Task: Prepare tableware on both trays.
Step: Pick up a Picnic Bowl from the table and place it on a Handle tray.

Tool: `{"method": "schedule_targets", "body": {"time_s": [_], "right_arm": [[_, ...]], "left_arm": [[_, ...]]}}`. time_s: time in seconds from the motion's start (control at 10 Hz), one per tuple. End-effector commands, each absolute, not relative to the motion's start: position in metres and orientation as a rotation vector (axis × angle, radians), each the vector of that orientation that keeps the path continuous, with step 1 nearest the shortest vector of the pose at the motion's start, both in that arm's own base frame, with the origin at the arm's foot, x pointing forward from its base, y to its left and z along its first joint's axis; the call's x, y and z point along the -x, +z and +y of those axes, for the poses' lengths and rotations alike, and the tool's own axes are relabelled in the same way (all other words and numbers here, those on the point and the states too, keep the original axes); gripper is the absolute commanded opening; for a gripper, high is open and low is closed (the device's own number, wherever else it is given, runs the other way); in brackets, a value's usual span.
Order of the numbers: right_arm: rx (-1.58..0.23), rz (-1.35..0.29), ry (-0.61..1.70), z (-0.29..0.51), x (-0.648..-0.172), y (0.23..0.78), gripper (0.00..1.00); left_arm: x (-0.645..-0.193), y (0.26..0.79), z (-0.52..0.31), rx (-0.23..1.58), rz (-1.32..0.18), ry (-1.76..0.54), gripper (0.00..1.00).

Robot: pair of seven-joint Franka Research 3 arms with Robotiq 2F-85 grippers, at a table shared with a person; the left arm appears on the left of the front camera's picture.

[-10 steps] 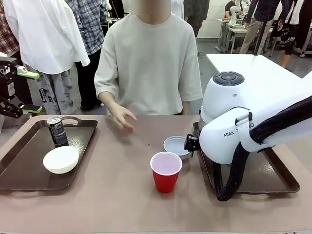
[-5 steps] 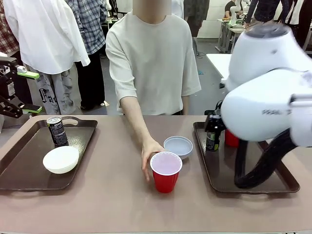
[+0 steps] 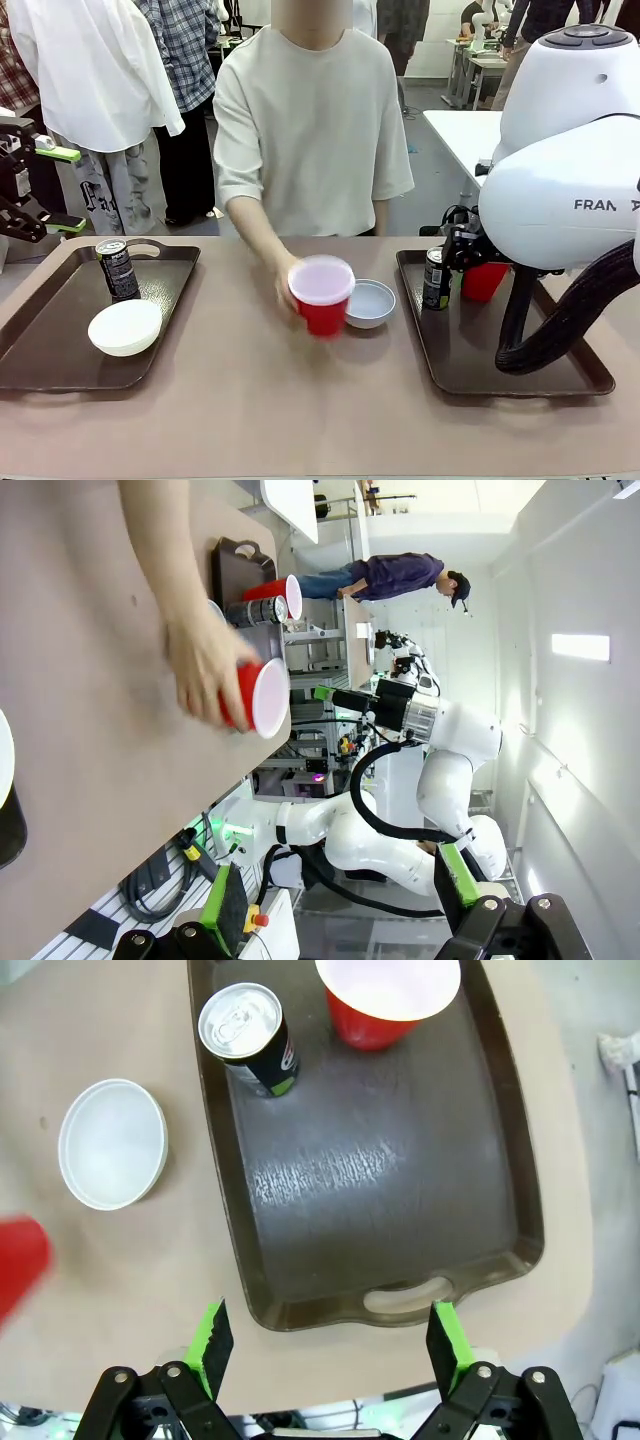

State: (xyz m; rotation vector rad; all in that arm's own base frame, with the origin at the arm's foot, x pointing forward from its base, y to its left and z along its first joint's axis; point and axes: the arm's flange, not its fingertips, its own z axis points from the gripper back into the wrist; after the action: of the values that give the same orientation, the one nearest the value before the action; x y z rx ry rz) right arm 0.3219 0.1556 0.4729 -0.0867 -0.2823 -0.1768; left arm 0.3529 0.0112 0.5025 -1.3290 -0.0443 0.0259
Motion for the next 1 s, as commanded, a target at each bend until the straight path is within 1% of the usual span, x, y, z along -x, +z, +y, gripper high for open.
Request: {"method": "schedule_targets", "body": {"time_s": [0.0, 0.1, 0.3, 0.5, 0.7, 0.9], "right_arm": [[0.087, -0.290, -0.176, 0.156, -0.321, 0.474, 1.00], [0.087, -0.282, -0.177, 0.156, -0.322, 0.473, 1.00], [0.010, -0.263, -0.189, 0.193, -0.352, 0.452, 1.00], [-0.037, -0.301, -0.201, 0.232, -0.376, 0.432, 1.00], [-0.026, -0.298, -0.252, 0.251, -0.398, 0.399, 1.00], [0.070, -0.329, -0.272, 0.260, -0.410, 0.367, 1.00]], "left_arm": [[-0.353, 0.503, 0.013, 1.336, -0.055, 0.008, 1.00], [-0.353, 0.503, 0.013, 1.336, -0.055, 0.008, 1.00], [-0.353, 0.503, 0.013, 1.336, -0.055, 0.008, 1.00], [-0.353, 0.503, 0.013, 1.336, -0.055, 0.008, 1.00], [-0.353, 0.503, 0.013, 1.336, -0.055, 0.008, 1.00], [-0.353, 0.503, 0.013, 1.336, -0.055, 0.008, 1.00]]}}
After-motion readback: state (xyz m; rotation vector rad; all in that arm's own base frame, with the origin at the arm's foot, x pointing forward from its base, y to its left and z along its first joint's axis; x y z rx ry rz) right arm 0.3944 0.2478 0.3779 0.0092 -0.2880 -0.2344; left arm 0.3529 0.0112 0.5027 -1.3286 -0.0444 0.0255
